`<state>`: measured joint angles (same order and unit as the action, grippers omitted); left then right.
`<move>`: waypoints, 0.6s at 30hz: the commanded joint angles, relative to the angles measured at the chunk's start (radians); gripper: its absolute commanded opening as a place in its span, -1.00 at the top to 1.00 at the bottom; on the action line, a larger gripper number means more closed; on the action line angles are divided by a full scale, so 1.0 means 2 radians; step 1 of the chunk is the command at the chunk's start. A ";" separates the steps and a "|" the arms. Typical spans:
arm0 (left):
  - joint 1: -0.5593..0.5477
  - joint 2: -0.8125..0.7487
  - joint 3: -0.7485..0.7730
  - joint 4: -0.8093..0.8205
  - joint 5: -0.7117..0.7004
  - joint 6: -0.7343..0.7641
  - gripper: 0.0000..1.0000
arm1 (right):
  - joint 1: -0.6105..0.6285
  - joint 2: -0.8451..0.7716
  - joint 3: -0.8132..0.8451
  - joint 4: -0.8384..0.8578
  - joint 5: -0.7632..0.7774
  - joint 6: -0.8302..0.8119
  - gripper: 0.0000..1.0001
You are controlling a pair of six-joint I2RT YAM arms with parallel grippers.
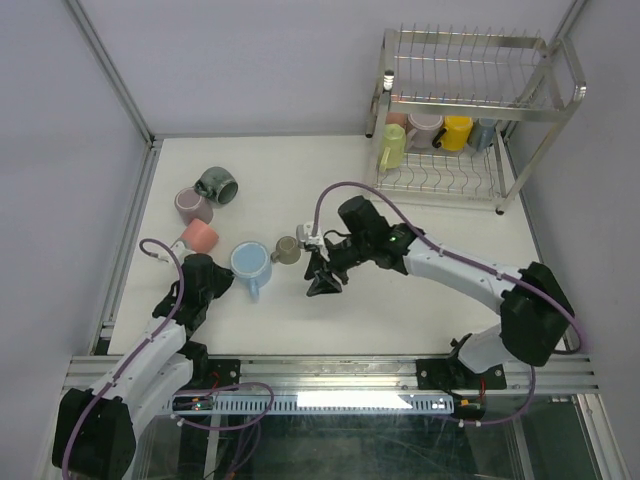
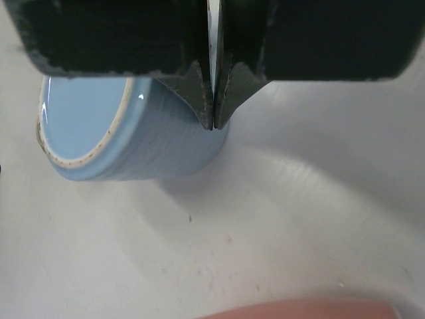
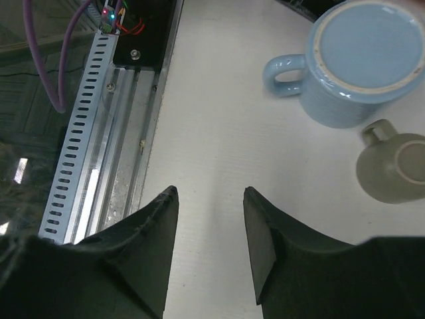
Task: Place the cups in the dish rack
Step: Move the cup to the center of the board.
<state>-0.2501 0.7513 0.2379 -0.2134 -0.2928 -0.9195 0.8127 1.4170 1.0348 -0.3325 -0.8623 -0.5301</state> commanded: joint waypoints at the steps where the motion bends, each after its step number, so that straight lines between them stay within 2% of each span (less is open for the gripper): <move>1: -0.009 0.008 -0.012 0.064 0.083 0.007 1.00 | 0.038 0.046 0.030 0.044 0.059 0.084 0.07; 4: -0.014 0.013 -0.022 0.090 0.111 0.001 1.00 | 0.058 0.070 0.022 0.086 0.104 0.152 0.05; 10: -0.029 0.029 -0.023 0.127 0.149 0.004 1.00 | 0.078 0.113 0.020 0.152 0.250 0.273 0.00; 15: -0.035 0.033 -0.013 0.128 0.165 0.023 1.00 | 0.091 0.137 0.031 0.171 0.326 0.321 -0.16; 18: -0.035 0.015 0.000 0.096 0.153 0.036 1.00 | 0.100 0.154 0.046 0.169 0.364 0.328 -0.20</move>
<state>-0.3145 0.8185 0.1833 -0.0307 -0.0132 -0.8948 0.9844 1.6997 1.0508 -0.0772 -0.3004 0.0387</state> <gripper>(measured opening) 0.000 0.591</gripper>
